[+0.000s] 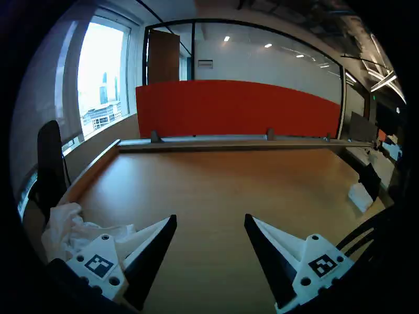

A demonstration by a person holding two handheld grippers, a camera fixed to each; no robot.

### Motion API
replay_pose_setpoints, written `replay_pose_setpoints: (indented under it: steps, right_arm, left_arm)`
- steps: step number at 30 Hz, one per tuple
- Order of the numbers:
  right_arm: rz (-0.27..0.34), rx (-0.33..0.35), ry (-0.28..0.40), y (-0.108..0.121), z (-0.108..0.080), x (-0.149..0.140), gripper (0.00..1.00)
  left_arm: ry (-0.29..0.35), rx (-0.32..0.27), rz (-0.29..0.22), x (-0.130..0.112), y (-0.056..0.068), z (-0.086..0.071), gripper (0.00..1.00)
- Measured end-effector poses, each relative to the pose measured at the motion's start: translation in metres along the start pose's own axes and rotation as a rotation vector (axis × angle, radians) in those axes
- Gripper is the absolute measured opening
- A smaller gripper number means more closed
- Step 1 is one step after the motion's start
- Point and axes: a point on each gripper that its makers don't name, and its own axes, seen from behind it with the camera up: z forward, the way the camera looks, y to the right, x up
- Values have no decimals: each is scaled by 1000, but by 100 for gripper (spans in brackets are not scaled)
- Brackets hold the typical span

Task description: Fold towel

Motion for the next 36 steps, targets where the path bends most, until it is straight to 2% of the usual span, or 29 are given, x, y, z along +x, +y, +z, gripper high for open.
replay_pose_setpoints:
  steps: [7, 15, 21, 27, 36]
  right_arm:
    - [31, 47, 17, -40, 0, 16, 100]
    - [35, 99, 47, -89, 1, 31, 99]
    - [59, 136, 58, -123, 0, 41, 99]
    - [73, 157, 69, -143, -1, 47, 100]
    - [59, 147, 75, -148, 0, 49, 99]
  left_arm:
    - [90, 6, -2, 35, -8, -3, 96]
    - [175, 15, 2, 66, -18, -7, 96]
    - [228, 15, -6, 86, -22, -11, 96]
    - [281, 21, -25, 102, -31, -17, 96]
    - [302, 19, -25, 103, -38, -18, 96]
